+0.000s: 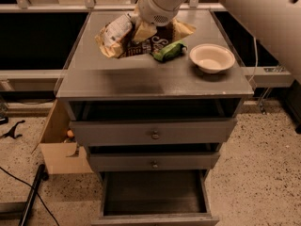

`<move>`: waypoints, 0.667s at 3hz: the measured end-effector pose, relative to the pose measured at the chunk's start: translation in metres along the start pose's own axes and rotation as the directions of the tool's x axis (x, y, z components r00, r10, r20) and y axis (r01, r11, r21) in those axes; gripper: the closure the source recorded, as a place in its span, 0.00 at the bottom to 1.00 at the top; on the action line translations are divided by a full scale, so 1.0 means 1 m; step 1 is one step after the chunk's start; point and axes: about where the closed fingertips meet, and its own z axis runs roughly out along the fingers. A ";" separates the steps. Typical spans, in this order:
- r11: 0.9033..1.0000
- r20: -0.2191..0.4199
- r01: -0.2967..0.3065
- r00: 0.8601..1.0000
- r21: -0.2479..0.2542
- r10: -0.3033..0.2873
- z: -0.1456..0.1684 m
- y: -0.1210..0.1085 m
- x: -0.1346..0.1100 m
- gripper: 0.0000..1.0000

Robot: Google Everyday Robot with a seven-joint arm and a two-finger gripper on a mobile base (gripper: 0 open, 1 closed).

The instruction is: Place brown chip bag into bottom drawer

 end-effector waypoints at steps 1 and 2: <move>0.995 -0.020 -0.096 0.995 0.035 0.097 -0.069 0.044 0.001 1.00; 0.972 -0.071 -0.224 0.971 0.071 0.229 -0.120 0.099 0.028 1.00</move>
Offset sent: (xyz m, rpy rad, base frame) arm -0.1864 -0.1284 0.0177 0.1263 0.0763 -0.3639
